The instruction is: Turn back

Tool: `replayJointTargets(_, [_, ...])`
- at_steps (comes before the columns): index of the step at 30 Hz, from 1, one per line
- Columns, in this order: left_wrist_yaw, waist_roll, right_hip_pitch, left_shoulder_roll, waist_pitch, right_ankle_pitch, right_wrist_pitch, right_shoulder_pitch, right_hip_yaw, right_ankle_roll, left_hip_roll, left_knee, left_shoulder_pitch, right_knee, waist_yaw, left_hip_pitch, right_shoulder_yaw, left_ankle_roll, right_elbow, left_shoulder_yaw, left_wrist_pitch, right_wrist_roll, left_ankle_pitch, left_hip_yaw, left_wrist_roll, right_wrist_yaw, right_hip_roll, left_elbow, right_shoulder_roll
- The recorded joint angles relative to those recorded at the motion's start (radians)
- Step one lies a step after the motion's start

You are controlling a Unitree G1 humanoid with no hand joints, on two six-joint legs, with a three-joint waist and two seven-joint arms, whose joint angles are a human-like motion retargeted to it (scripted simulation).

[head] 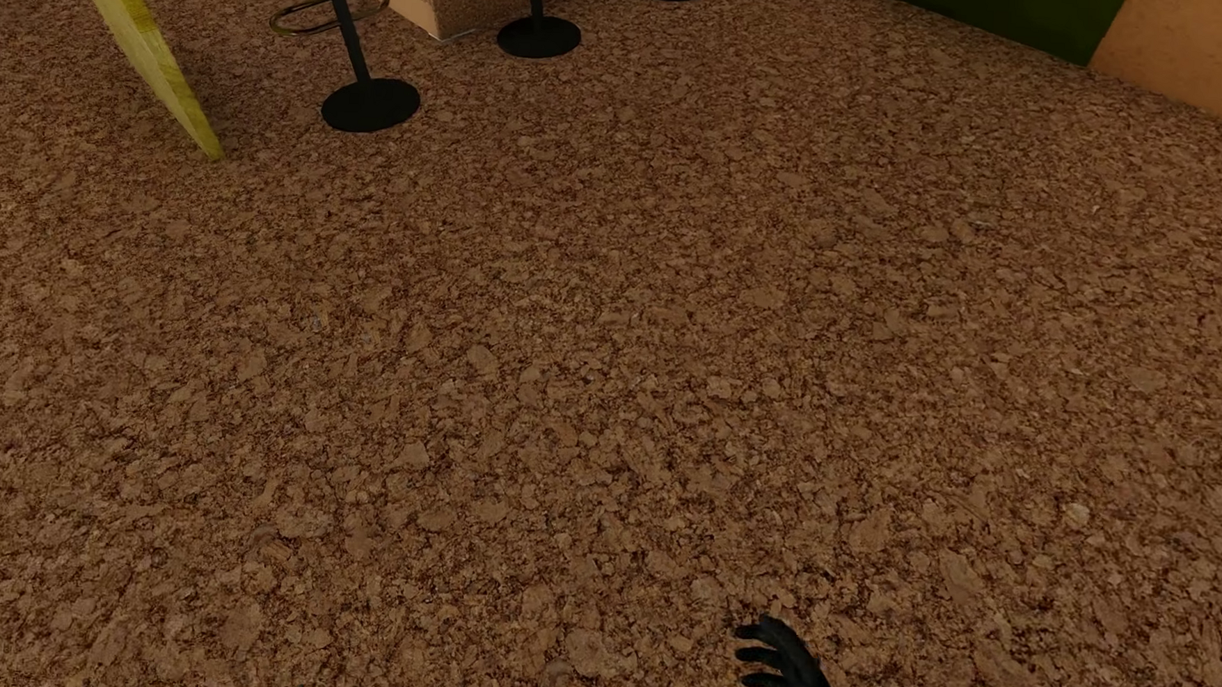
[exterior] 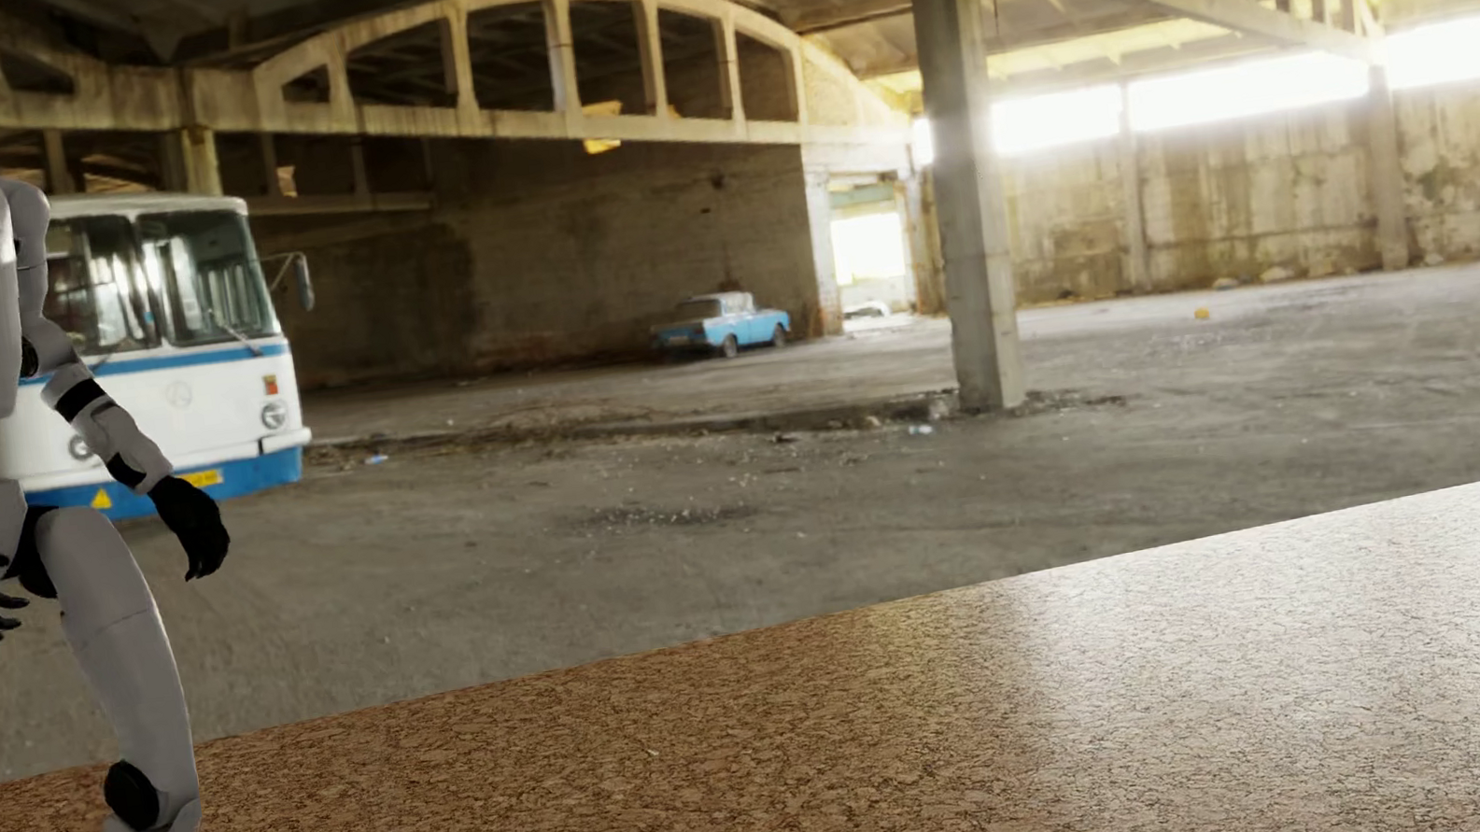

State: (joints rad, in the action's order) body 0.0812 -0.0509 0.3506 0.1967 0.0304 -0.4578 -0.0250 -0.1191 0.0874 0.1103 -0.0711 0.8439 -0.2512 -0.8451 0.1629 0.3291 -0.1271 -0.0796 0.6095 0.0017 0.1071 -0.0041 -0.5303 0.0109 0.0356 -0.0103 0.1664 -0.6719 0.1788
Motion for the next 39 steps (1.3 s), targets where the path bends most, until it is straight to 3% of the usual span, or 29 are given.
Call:
replayJointTargets(1, [-0.001,-0.006,0.038,0.003,0.014,0.057,0.007,0.017,-0.015,0.001,0.016,0.002,-0.013,-0.107,0.0,-0.013,-0.002,0.049,0.001,0.01,-0.023,0.006,-0.005,0.014,-0.01,0.017,0.01,-0.029,-0.013])
replayJointTargets(3, [0.036,0.022,0.129,0.02,-0.001,0.182,0.023,-0.059,-0.1,-0.186,0.051,-0.043,-0.019,-0.246,-0.015,-0.027,0.025,0.038,-0.014,-0.015,-0.049,0.006,0.012,0.058,-0.032,-0.006,-0.025,-0.048,-0.001])
replayJointTargets(4, [0.059,0.045,0.131,0.022,-0.002,0.094,0.026,-0.106,-0.116,-0.255,0.063,-0.065,0.002,-0.192,-0.023,-0.04,0.086,0.035,-0.005,-0.026,-0.041,-0.003,0.019,0.082,-0.037,-0.037,-0.055,-0.021,0.026])
replayJointTargets(5, [0.088,0.081,0.117,-0.004,-0.008,0.002,0.022,-0.133,-0.132,-0.256,0.087,-0.062,0.025,-0.024,-0.035,-0.033,0.135,0.031,0.009,-0.062,-0.033,-0.022,0.013,0.103,-0.035,-0.052,-0.062,0.0,0.031])
replayJointTargets(6, [0.107,0.089,0.078,-0.032,-0.014,0.037,0.011,-0.133,-0.125,-0.001,0.076,-0.038,0.022,0.027,-0.043,-0.023,0.1,0.029,0.044,-0.078,-0.026,-0.032,0.007,0.087,-0.036,-0.045,-0.048,0.007,0.036])
replayJointTargets(9, [0.086,0.064,0.021,-0.028,-0.004,0.01,-0.045,-0.051,-0.039,-0.003,0.025,-0.03,-0.001,0.037,-0.032,-0.01,0.042,0.029,0.007,-0.034,0.0,-0.034,0.001,0.026,-0.045,-0.032,-0.018,-0.016,0.004])
replayJointTargets(11, [0.062,0.048,0.053,0.009,0.02,0.076,-0.015,-0.019,-0.043,-0.014,0.046,-0.041,-0.013,-0.09,-0.008,-0.034,0.017,0.035,-0.022,-0.019,0.021,-0.034,-0.001,0.062,-0.043,-0.015,-0.003,-0.039,-0.021])
replayJointTargets(13, [0.074,0.057,0.1,0.015,0.015,0.144,0.043,-0.036,-0.112,-0.247,0.077,-0.096,0.004,-0.17,-0.009,-0.058,0.062,0.035,0.011,-0.014,0.016,-0.03,0.022,0.115,-0.025,-0.025,-0.046,-0.078,-0.005])
replayJointTargets(14, [0.09,0.077,0.099,0.011,0.012,0.04,0.064,-0.077,-0.11,-0.394,0.098,-0.106,0.012,-0.062,-0.001,-0.061,0.102,0.033,-0.021,-0.039,0.022,-0.033,0.021,0.134,-0.014,-0.044,-0.061,-0.031,0.013])
replayJointTargets(15, [0.105,0.072,0.046,-0.026,0.005,-0.007,0.086,-0.098,-0.11,-0.161,0.09,-0.075,0.017,0.022,-0.015,-0.048,0.105,0.027,0.031,-0.062,0.018,-0.034,0.014,0.128,-0.005,-0.053,-0.059,-0.005,0.037])
replayJointTargets(16, [0.11,0.063,0.012,-0.049,-0.001,-0.005,0.087,-0.102,-0.097,-0.011,0.067,-0.032,0.008,0.052,-0.024,-0.029,0.074,0.015,0.049,-0.075,0.012,-0.031,0.019,0.094,-0.004,-0.051,-0.051,0.01,0.05])
replayJointTargets(19, [0.052,0.021,-0.044,-0.022,-0.003,-0.044,0.045,-0.033,-0.009,-0.012,-0.016,0.031,0.022,0.054,-0.005,0.039,0.035,-0.025,0.033,-0.005,0.022,-0.014,0.035,-0.039,-0.022,-0.005,-0.026,0.035,0.007])
replayJointTargets(20, [0.038,-0.001,-0.023,-0.013,0.01,-0.03,0.023,0.012,0.004,-0.006,-0.017,0.027,0.024,-0.047,0.0,0.036,0.006,-0.01,0.01,0.019,-0.004,0.009,0.006,-0.032,-0.025,0.027,-0.013,-0.014,-0.018])
replayJointTargets(21, [0.039,-0.001,0.052,0.022,0.013,0.079,0.001,0.022,-0.025,-0.066,0.008,0.024,0.01,-0.208,-0.01,0.031,-0.016,0.047,-0.029,0.013,-0.028,0.031,0.006,-0.005,-0.033,0.042,-0.009,-0.045,-0.022])
replayJointTargets(22, [0.053,0.015,0.12,0.058,-0.001,0.185,-0.005,-0.005,-0.072,-0.187,0.029,-0.001,-0.01,-0.313,-0.012,0.023,0.003,0.029,-0.014,0.004,-0.054,0.044,0.015,0.026,-0.043,0.035,-0.032,-0.065,-0.03])
replayJointTargets(23, [0.082,0.03,0.152,0.042,-0.003,0.174,-0.016,-0.037,-0.112,-0.267,0.046,-0.028,-0.006,-0.28,-0.003,0.004,0.05,0.032,-0.004,-0.008,-0.061,0.044,0.024,0.053,-0.051,0.006,-0.054,-0.061,-0.007])
replayJointTargets(24, [0.112,0.063,0.168,0.013,-0.004,0.08,-0.026,-0.051,-0.127,-0.299,0.07,-0.041,-0.002,-0.124,-0.012,-0.001,0.103,0.028,-0.006,-0.045,-0.044,0.018,0.026,0.067,-0.047,-0.029,-0.048,-0.037,-0.004])
replayJointTargets(25, [0.134,0.074,0.131,-0.031,-0.006,0.063,-0.02,-0.076,-0.129,-0.048,0.073,-0.023,0.019,-0.003,-0.021,0.004,0.133,0.023,0.026,-0.074,-0.013,-0.012,0.014,0.076,-0.036,-0.056,-0.037,-0.023,0.017])
replayJointTargets(26, [0.136,0.072,0.106,-0.048,-0.002,0.056,-0.021,-0.062,-0.108,-0.001,0.058,-0.006,0.022,0.009,-0.017,0.003,0.11,0.022,0.05,-0.075,0.006,-0.039,0.013,0.069,-0.024,-0.066,-0.034,-0.02,0.05])
replayJointTargets(27, [0.123,0.078,0.081,-0.035,0.005,0.043,-0.018,-0.068,-0.078,-0.004,0.052,0.011,0.009,0.015,-0.031,0.012,0.072,0.007,0.019,-0.061,0.029,-0.058,0.038,0.055,-0.019,-0.057,-0.017,0.008,0.044])
replayJointTargets(29, [0.083,0.045,0.033,-0.043,0.0,0.03,0.002,-0.028,-0.013,-0.003,-0.002,-0.018,-0.003,0.044,-0.009,0.017,0.046,-0.03,0.025,-0.019,0.044,-0.063,0.029,-0.016,-0.018,-0.041,-0.001,0.007,0.024])
replayJointTargets(31, [0.043,0.019,0.01,-0.005,0.019,0.034,0.021,0.034,0.003,0.0,0.003,-0.015,-0.007,-0.018,0.021,-0.003,-0.001,0.029,0.01,0.012,0.022,-0.023,0.023,0.001,-0.024,-0.009,0.016,-0.034,-0.027])
replayJointTargets(32, [0.039,0.009,0.073,0.022,0.024,0.131,0.032,0.029,-0.03,-0.046,0.022,-0.025,-0.001,-0.156,0.009,-0.009,-0.03,0.027,-0.024,-0.007,0.006,-0.005,0.029,0.028,-0.022,0.001,0.018,-0.058,-0.023])
replayJointTargets(33, [0.05,0.015,0.125,0.032,0.015,0.209,0.049,-0.009,-0.08,-0.168,0.032,-0.055,-0.004,-0.211,0.0,-0.025,-0.004,0.027,-0.012,-0.016,-0.01,0.01,0.04,0.048,-0.017,-0.004,-0.012,-0.043,-0.011])
replayJointTargets(34, [0.069,0.032,0.148,0.026,0.001,0.175,0.058,-0.066,-0.115,-0.282,0.045,-0.083,-0.011,-0.146,-0.018,-0.041,0.051,0.026,-0.015,-0.035,-0.028,0.015,0.048,0.065,-0.012,-0.015,-0.027,-0.02,-0.016])
replayJointTargets(35, [0.091,0.047,0.12,-0.007,-0.008,0.075,0.063,-0.102,-0.132,-0.303,0.059,-0.073,0.005,0.037,-0.038,-0.043,0.102,0.025,0.012,-0.053,-0.047,0.012,0.037,0.082,-0.006,-0.03,-0.02,-0.013,-0.004])
replayJointTargets(36, [0.106,0.054,0.088,-0.033,-0.024,0.109,0.052,-0.116,-0.14,0.014,0.059,-0.05,0.019,0.087,-0.037,-0.027,0.086,0.022,0.029,-0.066,-0.054,0.005,0.022,0.092,-0.003,-0.035,-0.011,-0.01,0.028])
replayJointTargets(37, [0.108,0.048,0.064,-0.04,-0.023,0.115,0.034,-0.124,-0.112,0.046,0.036,-0.029,0.026,0.096,-0.039,-0.019,0.075,0.019,0.005,-0.078,-0.039,-0.003,0.013,0.07,-0.005,-0.035,-0.008,0.02,0.042])
replayJointTargets(39, [0.074,0.035,0.021,-0.013,-0.015,0.09,0.001,-0.077,-0.055,0.051,-0.001,-0.005,0.025,0.099,-0.035,-0.009,0.074,0.024,-0.004,-0.043,-0.019,-0.015,0.007,0.012,-0.02,-0.037,0.013,0.039,0.053])
